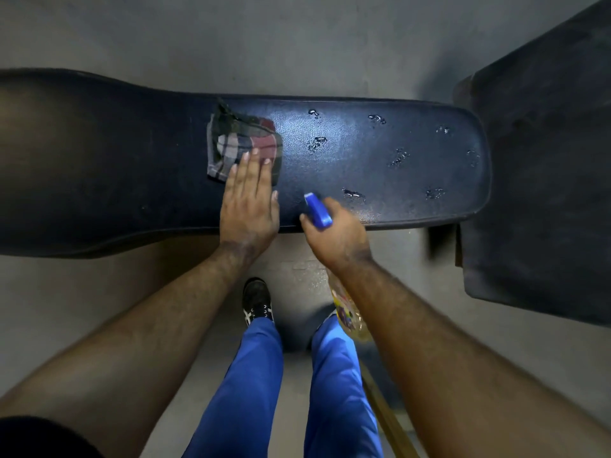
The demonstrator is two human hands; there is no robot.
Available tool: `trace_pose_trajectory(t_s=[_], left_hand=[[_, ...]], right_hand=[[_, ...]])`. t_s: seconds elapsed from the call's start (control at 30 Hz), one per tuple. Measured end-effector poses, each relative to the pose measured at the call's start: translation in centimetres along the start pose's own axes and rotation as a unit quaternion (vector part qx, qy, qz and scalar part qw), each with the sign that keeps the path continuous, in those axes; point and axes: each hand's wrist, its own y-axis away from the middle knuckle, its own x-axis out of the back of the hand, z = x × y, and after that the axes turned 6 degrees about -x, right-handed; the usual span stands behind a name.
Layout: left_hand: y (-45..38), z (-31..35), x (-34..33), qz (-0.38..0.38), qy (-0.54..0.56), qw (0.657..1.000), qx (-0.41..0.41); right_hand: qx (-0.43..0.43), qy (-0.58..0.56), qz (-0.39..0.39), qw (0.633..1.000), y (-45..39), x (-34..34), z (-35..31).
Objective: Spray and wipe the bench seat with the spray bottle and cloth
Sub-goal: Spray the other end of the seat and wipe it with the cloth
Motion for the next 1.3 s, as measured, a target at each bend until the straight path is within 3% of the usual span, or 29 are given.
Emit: trace_pose_trajectory(t_s=[0.27, 0.5, 0.6, 0.7, 0.93, 1.07, 1.3], left_hand=[[1.2, -1.4, -0.6, -0.069, -0.002, 0.998, 0.008], [2.0, -1.6, 4.5, -0.099, 0.106, 0.989, -0.016], [2.3, -2.3, 7.4, -0.223, 0.214, 0.951, -0.017], [2.2, -2.8, 10.5, -0.313, 0.243, 0.917, -0.033], [1.9, -3.1, 18.0, -0.236, 0.327, 0.915, -0.001], [1.0, -3.5, 20.1, -0.121, 0.328, 0.931, 0.107], [-1.2, -7.7, 19.7, -0.063, 0.324, 0.924, 0.194]], right_hand=[[-0.057, 0.050, 0.017, 0.997, 1.4, -2.5, 0.0], [-0.006, -0.058, 0.032, 0.998, 2.5, -0.2, -2.7], [0.018, -0.106, 0.038, 0.994, 3.4, 1.2, -5.1], [0.039, -0.150, 0.029, 0.987, 5.0, 2.4, -8.2], [0.151, -0.227, 0.042, 0.961, 6.9, 3.4, -16.4], [0.224, -0.235, 0.053, 0.944, 7.6, 2.9, -19.8], [0.274, -0.240, -0.013, 0.931, 5.3, 0.2, -23.8]])
